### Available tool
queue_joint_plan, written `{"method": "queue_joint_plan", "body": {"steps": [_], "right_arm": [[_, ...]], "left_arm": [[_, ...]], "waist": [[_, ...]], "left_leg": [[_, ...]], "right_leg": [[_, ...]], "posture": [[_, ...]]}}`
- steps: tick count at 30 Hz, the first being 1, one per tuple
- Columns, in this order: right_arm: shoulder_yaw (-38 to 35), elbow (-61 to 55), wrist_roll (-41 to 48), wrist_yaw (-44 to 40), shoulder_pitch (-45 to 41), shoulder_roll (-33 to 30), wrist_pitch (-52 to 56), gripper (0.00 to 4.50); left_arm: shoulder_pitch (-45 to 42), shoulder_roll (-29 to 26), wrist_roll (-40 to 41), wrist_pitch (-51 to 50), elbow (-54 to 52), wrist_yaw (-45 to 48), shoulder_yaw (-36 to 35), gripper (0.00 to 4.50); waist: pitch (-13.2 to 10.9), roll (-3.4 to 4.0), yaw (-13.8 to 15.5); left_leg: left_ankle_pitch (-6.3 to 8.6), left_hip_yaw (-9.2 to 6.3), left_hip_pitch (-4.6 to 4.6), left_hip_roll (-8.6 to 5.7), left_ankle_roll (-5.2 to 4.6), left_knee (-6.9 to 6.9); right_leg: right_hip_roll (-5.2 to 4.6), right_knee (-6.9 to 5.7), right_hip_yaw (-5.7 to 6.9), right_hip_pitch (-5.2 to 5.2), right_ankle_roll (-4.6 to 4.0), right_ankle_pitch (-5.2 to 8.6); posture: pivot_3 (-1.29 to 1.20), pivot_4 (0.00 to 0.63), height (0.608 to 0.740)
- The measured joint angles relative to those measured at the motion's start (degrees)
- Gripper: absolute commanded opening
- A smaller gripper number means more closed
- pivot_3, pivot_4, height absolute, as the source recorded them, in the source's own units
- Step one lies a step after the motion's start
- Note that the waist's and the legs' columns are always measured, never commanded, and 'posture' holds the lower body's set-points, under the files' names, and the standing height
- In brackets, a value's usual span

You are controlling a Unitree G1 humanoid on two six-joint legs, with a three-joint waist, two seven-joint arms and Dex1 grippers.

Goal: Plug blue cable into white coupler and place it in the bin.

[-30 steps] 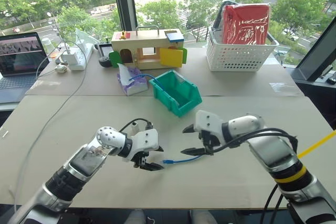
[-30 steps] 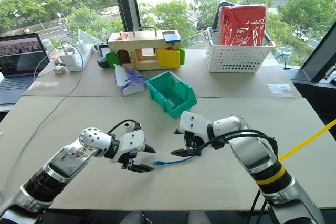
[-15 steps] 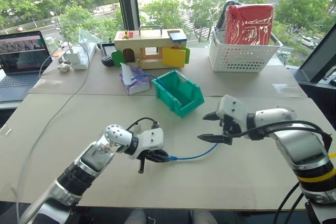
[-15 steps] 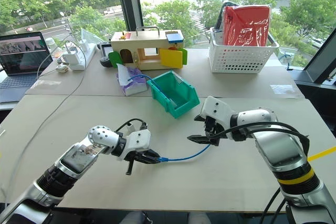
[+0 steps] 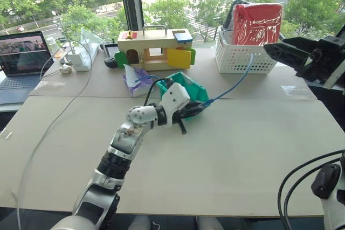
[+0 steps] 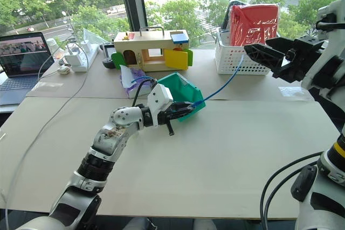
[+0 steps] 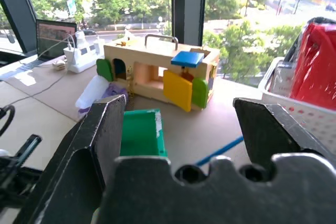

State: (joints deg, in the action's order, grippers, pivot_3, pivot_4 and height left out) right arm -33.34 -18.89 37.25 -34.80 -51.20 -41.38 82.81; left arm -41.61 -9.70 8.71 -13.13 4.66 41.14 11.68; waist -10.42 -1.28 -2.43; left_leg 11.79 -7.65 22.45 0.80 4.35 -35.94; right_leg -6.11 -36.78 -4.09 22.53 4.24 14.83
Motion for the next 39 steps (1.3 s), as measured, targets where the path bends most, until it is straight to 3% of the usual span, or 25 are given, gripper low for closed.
{"method": "queue_joint_plan", "body": {"steps": [5, 9, 30, 34, 39], "right_arm": [[-1.2, -5.4, 2.3, 4.2, 3.2, 6.4, 7.0, 3.81], [-1.8, -6.5, 2.4, 7.0, 3.2, 11.2, 8.6, 3.81], [-5.8, -3.0, 8.4, 13.8, -1.5, 24.8, 6.2, 3.81], [-6.2, -0.9, 8.8, 15.1, -1.5, 24.8, 5.1, 2.74], [-6.9, 0.1, 11.0, 16.1, -1.5, 24.8, 5.1, 1.05]], "left_arm": [[-3.9, 5.0, -2.1, 12.1, 3.2, -6.5, -1.7, 0.08], [-4.0, 6.5, -1.8, 15.9, 4.5, -6.6, -1.7, 0.08], [-3.8, 6.2, -1.6, 15.6, 3.4, -4.3, -1.4, 0.08], [-3.2, 5.7, -1.6, 15.4, 2.8, -4.1, -1.4, 0.08], [-3.1, 5.5, -1.6, 15.3, 2.8, -4.2, -1.4, 0.08]], "waist": [[0.0, 0.00, 0.4], [0.0, 0.01, 0.1], [0.0, 0.06, -0.2], [0.0, 0.06, -0.3], [0.0, 0.06, -0.3]], "left_leg": [[0.01, 0.00, 0.11, -0.04, -0.01, -0.01], [0.01, 0.01, 0.18, -0.05, -0.01, -0.02], [-0.04, 0.00, 0.48, -0.05, 0.05, -0.04], [-0.04, 0.00, 0.47, -0.05, 0.04, -0.03], [-0.04, 0.00, 0.48, -0.05, 0.04, -0.03]], "right_leg": [[-0.04, 0.10, 0.01, 0.01, 0.04, 0.01], [-0.05, 0.00, 0.01, 0.16, 0.04, 0.01], [-0.04, -0.25, 0.00, 0.60, 0.03, 0.01], [-0.04, -0.26, 0.00, 0.60, 0.03, 0.01], [-0.04, -0.26, 0.00, 0.60, 0.03, 0.01]], "posture": [[0.00, 0.150, 0.740], [0.00, 0.150, 0.740], [0.00, 0.150, 0.740], [0.00, 0.150, 0.740], [0.00, 0.150, 0.740]]}}
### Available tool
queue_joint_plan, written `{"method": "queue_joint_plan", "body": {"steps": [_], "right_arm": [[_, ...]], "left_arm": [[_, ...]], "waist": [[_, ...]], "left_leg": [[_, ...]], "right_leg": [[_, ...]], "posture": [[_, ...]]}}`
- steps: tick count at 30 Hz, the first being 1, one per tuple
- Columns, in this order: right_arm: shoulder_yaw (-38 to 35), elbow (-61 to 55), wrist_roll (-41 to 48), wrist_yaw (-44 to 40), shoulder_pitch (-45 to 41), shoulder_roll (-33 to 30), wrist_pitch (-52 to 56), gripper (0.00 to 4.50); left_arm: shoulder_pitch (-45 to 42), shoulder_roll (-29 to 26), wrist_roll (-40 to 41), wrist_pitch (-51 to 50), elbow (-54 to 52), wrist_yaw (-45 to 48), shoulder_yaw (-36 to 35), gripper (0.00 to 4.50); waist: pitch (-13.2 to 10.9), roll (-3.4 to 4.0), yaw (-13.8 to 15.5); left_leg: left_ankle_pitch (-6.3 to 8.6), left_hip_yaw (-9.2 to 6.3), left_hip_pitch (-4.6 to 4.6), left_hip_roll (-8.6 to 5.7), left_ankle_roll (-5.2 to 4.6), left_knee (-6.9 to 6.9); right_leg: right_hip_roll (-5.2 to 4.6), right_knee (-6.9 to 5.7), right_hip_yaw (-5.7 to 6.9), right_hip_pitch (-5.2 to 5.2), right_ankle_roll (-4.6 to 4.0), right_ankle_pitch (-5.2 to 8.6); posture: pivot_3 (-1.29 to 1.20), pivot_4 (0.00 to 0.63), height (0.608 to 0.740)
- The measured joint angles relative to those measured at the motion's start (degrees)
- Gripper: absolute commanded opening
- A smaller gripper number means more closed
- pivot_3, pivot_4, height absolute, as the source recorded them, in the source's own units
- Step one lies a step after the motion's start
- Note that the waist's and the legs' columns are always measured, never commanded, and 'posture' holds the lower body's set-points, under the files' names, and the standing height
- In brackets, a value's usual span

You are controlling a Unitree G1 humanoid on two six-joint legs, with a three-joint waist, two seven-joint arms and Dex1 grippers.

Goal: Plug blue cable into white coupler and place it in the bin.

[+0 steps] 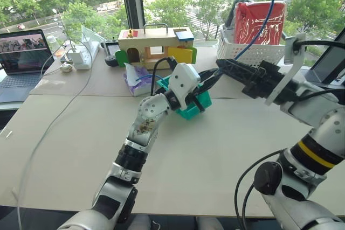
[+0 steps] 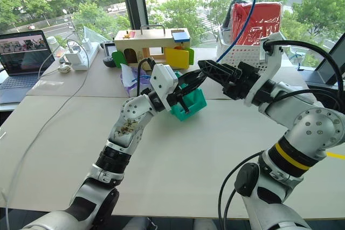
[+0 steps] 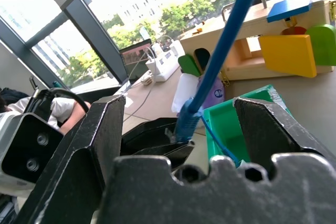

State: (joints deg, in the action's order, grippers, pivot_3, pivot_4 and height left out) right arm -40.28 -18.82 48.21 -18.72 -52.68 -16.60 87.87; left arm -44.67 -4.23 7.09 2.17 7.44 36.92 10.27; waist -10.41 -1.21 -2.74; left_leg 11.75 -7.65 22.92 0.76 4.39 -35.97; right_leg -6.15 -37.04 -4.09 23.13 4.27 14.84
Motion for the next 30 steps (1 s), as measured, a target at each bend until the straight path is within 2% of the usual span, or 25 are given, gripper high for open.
{"method": "queue_joint_plan", "body": {"steps": [3, 19, 21, 22, 25, 30], "right_arm": [[0.0, 0.3, 1.5, 0.3, 0.0, 0.0, 0.0, 0.04], [-0.5, 1.3, 6.2, 4.2, 0.1, -0.8, 0.6, 0.04], [-0.7, 1.7, 7.2, 4.8, 0.1, -0.8, 0.6, 0.83], [-0.8, 1.9, 7.7, 4.9, 0.1, -0.7, 0.7, 1.03], [-0.3, 2.1, 9.4, 5.1, 0.1, -0.9, 0.9, 2.07], [1.6, 2.2, 9.7, 5.9, 0.7, -1.8, 0.9, 2.07]], "left_arm": [[0.0, -0.1, 0.0, 0.0, 0.0, -0.2, 0.0, 0.08], [0.0, 0.0, 0.0, -1.0, -0.5, -0.3, 0.0, 0.08], [0.0, -0.1, 0.0, -1.0, -0.5, -0.3, 0.0, 0.08], [0.0, -0.1, -0.1, -1.1, -0.5, -0.4, 0.0, 0.08], [0.0, -0.2, -0.2, -1.2, -0.5, -0.6, 0.0, 0.08], [0.0, -0.2, -0.2, -1.4, -0.5, -0.9, 0.0, 0.08]], "waist": [[0.0, 0.00, 0.0], [0.0, 0.00, 0.0], [0.0, 0.00, 0.0], [0.0, 0.00, 0.0], [0.0, 0.01, -0.1], [0.0, 0.01, 0.0]], "left_leg": [[0.00, 0.00, 0.01, 0.00, 0.00, 0.00], [0.00, 0.00, 0.02, 0.00, 0.00, 0.00], [0.00, 0.00, 0.01, 0.00, 0.00, 0.00], [0.00, 0.00, 0.01, 0.00, 0.00, 0.00], [0.00, 0.00, 0.01, 0.00, 0.00, 0.00], [0.00, 0.00, 0.03, 0.00, 0.00, 0.00]], "right_leg": [[0.00, 0.00, 0.00, 0.00, 0.00, 0.00], [0.00, 0.00, 0.00, 0.01, 0.00, 0.00], [0.00, 0.00, 0.00, 0.01, 0.00, 0.00], [0.00, 0.00, 0.00, 0.00, 0.00, 0.00], [0.00, -0.01, 0.00, 0.01, 0.00, 0.00], [0.00, 0.00, 0.00, 0.01, 0.00, 0.00]], "posture": [[0.00, 0.150, 0.740], [0.00, 0.150, 0.740], [0.00, 0.150, 0.740], [0.00, 0.150, 0.740], [0.00, 0.150, 0.740], [0.00, 0.150, 0.740]]}}
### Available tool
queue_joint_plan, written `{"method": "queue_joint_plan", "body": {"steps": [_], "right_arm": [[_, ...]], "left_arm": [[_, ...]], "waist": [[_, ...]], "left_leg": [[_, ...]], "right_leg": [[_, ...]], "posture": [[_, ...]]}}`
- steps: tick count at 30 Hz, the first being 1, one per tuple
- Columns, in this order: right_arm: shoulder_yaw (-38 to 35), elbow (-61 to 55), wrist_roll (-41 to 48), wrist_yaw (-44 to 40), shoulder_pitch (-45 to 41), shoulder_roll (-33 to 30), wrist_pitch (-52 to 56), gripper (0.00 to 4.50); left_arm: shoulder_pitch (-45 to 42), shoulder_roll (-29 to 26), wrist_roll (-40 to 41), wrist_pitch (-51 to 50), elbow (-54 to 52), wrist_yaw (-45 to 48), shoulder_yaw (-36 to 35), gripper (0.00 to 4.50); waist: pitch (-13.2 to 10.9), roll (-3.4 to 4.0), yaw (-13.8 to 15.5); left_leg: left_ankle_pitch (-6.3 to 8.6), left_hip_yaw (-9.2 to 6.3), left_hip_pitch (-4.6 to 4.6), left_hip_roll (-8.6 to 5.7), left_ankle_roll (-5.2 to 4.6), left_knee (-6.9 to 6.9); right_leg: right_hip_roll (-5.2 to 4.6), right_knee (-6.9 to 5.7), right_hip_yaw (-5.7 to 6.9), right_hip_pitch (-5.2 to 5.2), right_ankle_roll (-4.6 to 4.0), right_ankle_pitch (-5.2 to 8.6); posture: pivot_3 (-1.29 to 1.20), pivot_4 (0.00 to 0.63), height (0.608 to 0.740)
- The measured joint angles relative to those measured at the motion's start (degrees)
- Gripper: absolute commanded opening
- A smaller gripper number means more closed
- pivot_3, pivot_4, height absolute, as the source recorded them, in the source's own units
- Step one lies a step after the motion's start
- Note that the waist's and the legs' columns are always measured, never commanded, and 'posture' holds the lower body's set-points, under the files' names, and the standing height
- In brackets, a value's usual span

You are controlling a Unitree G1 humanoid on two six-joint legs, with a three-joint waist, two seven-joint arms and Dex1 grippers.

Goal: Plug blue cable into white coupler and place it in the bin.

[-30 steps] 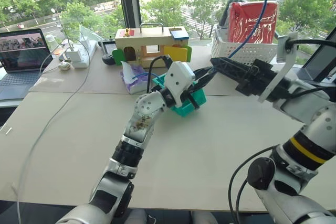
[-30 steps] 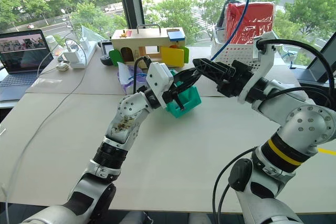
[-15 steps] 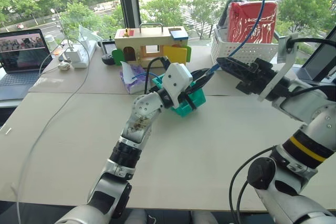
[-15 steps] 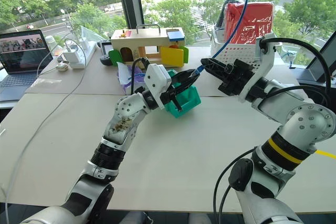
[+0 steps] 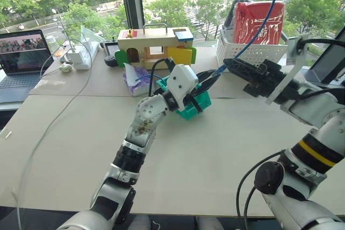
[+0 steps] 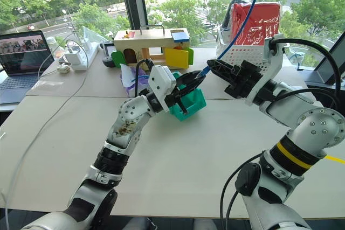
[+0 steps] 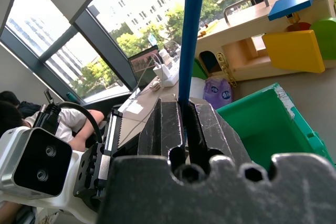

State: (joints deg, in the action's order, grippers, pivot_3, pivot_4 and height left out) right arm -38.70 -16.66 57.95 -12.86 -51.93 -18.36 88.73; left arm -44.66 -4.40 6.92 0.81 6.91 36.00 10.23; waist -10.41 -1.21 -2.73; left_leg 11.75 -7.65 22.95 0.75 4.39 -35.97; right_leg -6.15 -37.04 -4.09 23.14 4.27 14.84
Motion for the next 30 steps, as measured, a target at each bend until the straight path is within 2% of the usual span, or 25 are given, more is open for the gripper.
{"method": "queue_joint_plan", "body": {"steps": [5, 12, 21, 23, 24, 26, 30], "right_arm": [[0.2, 0.0, 1.4, 1.1, 0.9, -0.2, -0.1, 2.07], [0.7, 0.7, 2.4, 2.6, 1.0, -0.2, -1.1, 0.03], [1.1, 2.5, 5.7, 5.0, 1.1, -0.2, -2.9, 0.03], [1.4, 2.6, 6.6, 5.5, 1.2, -0.3, -3.0, 0.00], [1.7, 2.8, 7.0, 5.6, 1.2, -0.4, -3.2, 0.00], [2.0, 3.0, 8.4, 5.7, 1.3, -0.9, -3.4, 0.00], [2.3, 3.7, 10.0, 6.3, 1.3, -1.9, -5.8, 0.00]], "left_arm": [[0.0, 0.1, -0.1, -0.4, -0.4, -0.5, 0.2, 0.08], [0.0, 0.0, -0.2, -0.5, -1.2, -0.7, 0.2, 0.08], [0.2, -0.1, 0.0, -1.1, -1.9, -1.3, 0.1, 0.08], [0.5, -0.2, 2.3, -3.9, -3.1, -0.1, -0.3, 1.08], [0.9, -0.3, 4.1, -5.7, -4.0, 1.0, -0.6, 1.32], [2.1, -1.2, 9.1, -9.7, -6.3, 3.8, -1.7, 2.15], [2.5, -5.1, 13.0, -13.4, -8.1, 7.6, -2.6, 3.68]], "waist": [[0.0, 0.00, -0.1], [0.0, 0.00, 0.0], [0.0, 0.00, -0.1], [0.0, 0.00, -0.1], [0.0, 0.00, -0.2], [0.0, 0.01, -0.3], [0.0, 0.01, -0.6]], "left_leg": [[0.00, 0.00, -0.01, 0.00, 0.00, 0.00], [0.00, 0.00, 0.00, 0.00, 0.00, 0.00], [0.00, 0.00, 0.00, 0.00, 0.00, 0.00], [0.00, 0.00, 0.00, 0.01, 0.00, 0.01], [0.00, 0.00, 0.00, 0.01, -0.01, 0.01], [0.00, 0.00, 0.00, 0.01, -0.01, 0.01], [0.00, 0.00, -0.02, 0.01, -0.01, 0.00]], "right_leg": [[0.00, 0.00, 0.00, 0.00, 0.00, 0.00], [0.00, 0.00, 0.00, 0.00, 0.00, 0.00], [0.00, 0.01, 0.00, 0.00, 0.00, 0.00], [0.00, 0.00, 0.00, 0.00, 0.00, 0.00], [0.00, 0.00, 0.00, 0.01, 0.00, 0.00], [0.00, 0.00, 0.00, 0.01, 0.00, 0.00], [0.00, -0.02, 0.00, 0.01, 0.00, 0.00]], "posture": [[0.00, 0.150, 0.740], [0.00, 0.150, 0.740], [0.00, 0.150, 0.740], [0.00, 0.150, 0.740], [0.00, 0.150, 0.740], [0.00, 0.150, 0.740], [0.00, 0.150, 0.740]]}}
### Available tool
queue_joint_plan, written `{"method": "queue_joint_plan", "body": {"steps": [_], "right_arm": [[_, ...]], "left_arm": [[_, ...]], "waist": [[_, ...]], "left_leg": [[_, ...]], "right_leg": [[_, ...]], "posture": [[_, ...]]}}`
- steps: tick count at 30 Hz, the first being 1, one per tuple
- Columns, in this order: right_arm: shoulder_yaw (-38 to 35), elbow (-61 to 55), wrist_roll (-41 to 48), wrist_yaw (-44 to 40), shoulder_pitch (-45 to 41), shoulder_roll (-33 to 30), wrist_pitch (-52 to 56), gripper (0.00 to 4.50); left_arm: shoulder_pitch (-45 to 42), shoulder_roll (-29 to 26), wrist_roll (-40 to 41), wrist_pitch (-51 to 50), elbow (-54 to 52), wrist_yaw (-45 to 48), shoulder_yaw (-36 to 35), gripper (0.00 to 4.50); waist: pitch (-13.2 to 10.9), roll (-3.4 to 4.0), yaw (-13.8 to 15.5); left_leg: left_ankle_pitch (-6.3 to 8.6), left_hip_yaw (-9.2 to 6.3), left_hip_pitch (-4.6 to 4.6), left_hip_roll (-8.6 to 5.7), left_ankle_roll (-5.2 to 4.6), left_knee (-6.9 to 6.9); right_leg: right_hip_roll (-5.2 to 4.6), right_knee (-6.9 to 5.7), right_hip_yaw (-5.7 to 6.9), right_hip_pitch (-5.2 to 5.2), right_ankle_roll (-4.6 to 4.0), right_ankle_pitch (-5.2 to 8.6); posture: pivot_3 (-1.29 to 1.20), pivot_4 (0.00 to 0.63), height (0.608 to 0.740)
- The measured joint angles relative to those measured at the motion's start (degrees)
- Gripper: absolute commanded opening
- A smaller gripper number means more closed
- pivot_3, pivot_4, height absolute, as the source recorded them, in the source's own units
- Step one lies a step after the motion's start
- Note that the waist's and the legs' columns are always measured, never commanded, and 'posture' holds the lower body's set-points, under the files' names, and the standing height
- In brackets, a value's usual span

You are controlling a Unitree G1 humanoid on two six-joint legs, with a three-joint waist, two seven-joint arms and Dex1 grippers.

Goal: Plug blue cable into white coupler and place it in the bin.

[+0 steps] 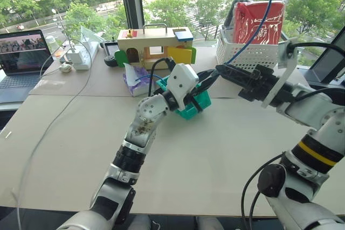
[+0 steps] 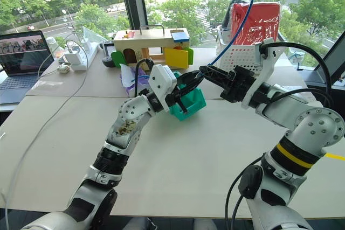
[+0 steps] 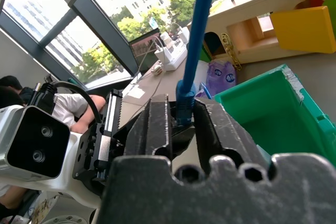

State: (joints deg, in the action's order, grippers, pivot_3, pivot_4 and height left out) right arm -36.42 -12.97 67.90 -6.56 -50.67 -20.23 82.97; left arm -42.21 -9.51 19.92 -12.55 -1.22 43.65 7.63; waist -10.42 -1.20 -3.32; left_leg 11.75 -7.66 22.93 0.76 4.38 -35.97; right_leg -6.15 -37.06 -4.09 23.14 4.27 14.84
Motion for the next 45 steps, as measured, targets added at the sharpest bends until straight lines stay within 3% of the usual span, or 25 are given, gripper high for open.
{"method": "queue_joint_plan", "body": {"steps": [2, 10, 15, 23, 33, 40, 43, 45], "right_arm": [[0.0, 0.1, 0.6, 0.4, 0.0, -1.2, -1.2, 0.00], [2.5, 2.4, 1.6, -0.5, 1.3, -3.9, -5.0, 0.00], [5.5, 3.7, 2.0, -1.8, 1.9, -4.3, -7.1, 0.00], [8.7, 4.7, 2.1, -3.3, 1.9, -5.9, -9.5, 0.00], [9.3, 5.1, 3.0, -3.3, 2.5, -7.4, -10.4, 0.00], [9.6, 5.0, 3.3, -2.9, 2.8, -8.0, -11.0, 0.00], [9.7, 4.9, 4.0, -2.8, 3.7, -8.2, -11.4, 0.00], [9.7, 4.9, 4.4, -2.6, 4.1, -8.3, -11.5, 0.00]], "left_arm": [[0.4, -2.4, 0.9, -1.0, 0.0, 0.9, -2.0, 4.44], [7.4, -17.4, 2.7, -2.4, 4.7, 1.9, -15.0, 4.47], [15.5, -21.6, 3.6, -1.9, 5.8, 4.1, -20.1, 4.47], [25.1, -18.5, 3.6, 1.0, 6.7, 4.2, -19.9, 4.47], [28.7, -12.6, -1.1, 3.3, 6.7, 0.6, -12.9, 4.47], [28.7, -12.9, -5.3, 5.8, 9.4, -2.4, -11.3, 4.47], [28.3, -13.4, -6.9, 7.0, 10.3, -4.0, -11.3, 3.81], [28.0, -13.5, -7.0, 7.4, 11.1, -4.2, -11.5, 3.08]], "waist": [[0.0, 0.01, -0.3], [0.0, 0.06, -1.7], [0.0, 0.09, -1.5], [-0.1, 0.11, -0.5], [-0.1, 0.11, -0.7], [-0.1, 0.10, -0.6], [-0.1, 0.11, -0.6], [0.0, 0.12, -0.7]], "left_leg": [[0.00, 0.00, -0.01, 0.00, -0.01, 0.00], [-0.01, -0.01, -0.05, 0.04, -0.03, 0.05], [-0.01, -0.02, 0.00, 0.04, -0.03, 0.06], [-0.01, -0.02, 0.02, 0.04, -0.03, 0.05], [-0.01, -0.01, -0.02, 0.05, -0.03, 0.05], [-0.01, -0.02, -0.01, 0.04, -0.03, 0.05], [-0.01, -0.01, -0.05, 0.04, -0.03, 0.05], [-0.01, -0.01, -0.07, 0.04, -0.03, 0.05]], "right_leg": [[0.00, -0.01, 0.00, 0.00, 0.00, 0.00], [0.04, -0.04, -0.02, 0.02, -0.02, 0.01], [0.03, -0.01, -0.01, 0.03, -0.02, 0.01], [0.03, 0.01, 0.00, 0.04, -0.03, 0.00], [0.03, -0.03, -0.01, 0.04, -0.03, 0.00], [0.03, -0.02, -0.01, 0.04, -0.03, 0.00], [0.03, -0.03, -0.01, 0.02, -0.04, 0.00], [0.03, -0.05, -0.02, 0.02, -0.04, -0.01]], "posture": [[0.00, 0.150, 0.740], [0.00, 0.150, 0.740], [0.00, 0.150, 0.740], [0.00, 0.150, 0.740], [0.00, 0.150, 0.740], [0.00, 0.150, 0.740], [0.00, 0.150, 0.740], [0.00, 0.150, 0.740]]}}
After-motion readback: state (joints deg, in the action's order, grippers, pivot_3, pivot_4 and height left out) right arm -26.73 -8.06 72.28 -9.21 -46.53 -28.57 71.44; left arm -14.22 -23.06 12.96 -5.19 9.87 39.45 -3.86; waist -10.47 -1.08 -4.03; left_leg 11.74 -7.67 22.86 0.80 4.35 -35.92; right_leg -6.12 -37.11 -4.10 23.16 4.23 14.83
